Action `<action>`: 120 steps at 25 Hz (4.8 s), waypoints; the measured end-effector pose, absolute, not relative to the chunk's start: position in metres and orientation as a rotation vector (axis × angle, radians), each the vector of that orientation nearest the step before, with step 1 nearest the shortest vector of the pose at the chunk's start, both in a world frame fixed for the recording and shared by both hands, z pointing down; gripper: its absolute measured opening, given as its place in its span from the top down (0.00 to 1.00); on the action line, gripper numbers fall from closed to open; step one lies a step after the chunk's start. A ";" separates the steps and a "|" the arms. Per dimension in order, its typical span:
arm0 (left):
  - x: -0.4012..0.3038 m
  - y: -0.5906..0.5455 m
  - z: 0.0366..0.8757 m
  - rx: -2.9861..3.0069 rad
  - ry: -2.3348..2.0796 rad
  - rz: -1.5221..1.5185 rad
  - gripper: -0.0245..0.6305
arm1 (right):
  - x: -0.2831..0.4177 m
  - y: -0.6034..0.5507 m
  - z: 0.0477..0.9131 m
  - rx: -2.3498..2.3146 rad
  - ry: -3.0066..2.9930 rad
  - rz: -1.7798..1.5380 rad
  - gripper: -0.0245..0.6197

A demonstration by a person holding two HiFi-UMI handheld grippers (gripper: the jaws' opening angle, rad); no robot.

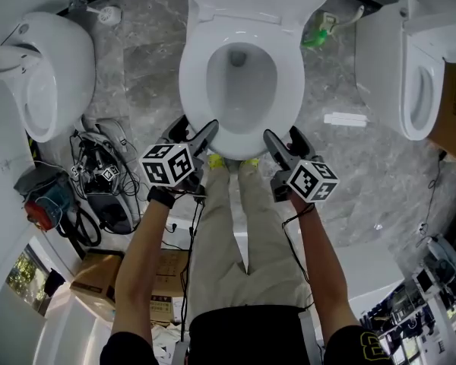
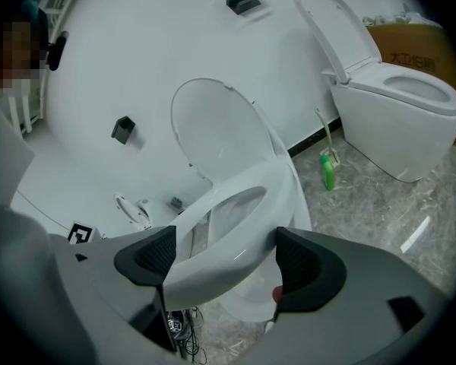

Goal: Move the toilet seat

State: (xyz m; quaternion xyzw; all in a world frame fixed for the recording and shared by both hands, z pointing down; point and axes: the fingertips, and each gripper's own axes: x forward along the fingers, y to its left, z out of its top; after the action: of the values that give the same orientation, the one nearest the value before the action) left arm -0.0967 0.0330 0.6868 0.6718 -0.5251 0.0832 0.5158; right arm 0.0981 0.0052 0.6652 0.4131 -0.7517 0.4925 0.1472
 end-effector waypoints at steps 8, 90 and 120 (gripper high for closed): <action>-0.104 0.017 0.660 1.582 -1.277 0.093 0.38 | 0.095 -0.007 0.640 1.226 -2.208 1.393 0.32; -0.132 -0.139 0.540 1.425 -1.221 -0.462 0.30 | 0.092 -0.150 0.522 1.538 -2.401 1.591 0.31; -0.154 -0.240 0.512 1.357 -1.154 -0.639 0.30 | 0.085 -0.254 0.491 1.519 -2.503 1.759 0.32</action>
State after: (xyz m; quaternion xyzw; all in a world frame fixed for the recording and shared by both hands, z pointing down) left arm -0.1542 -0.2403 0.5115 0.5819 -0.4945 -0.2739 0.5847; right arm 0.0853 -0.2542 0.4907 0.4406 -0.7259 0.5103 -0.1366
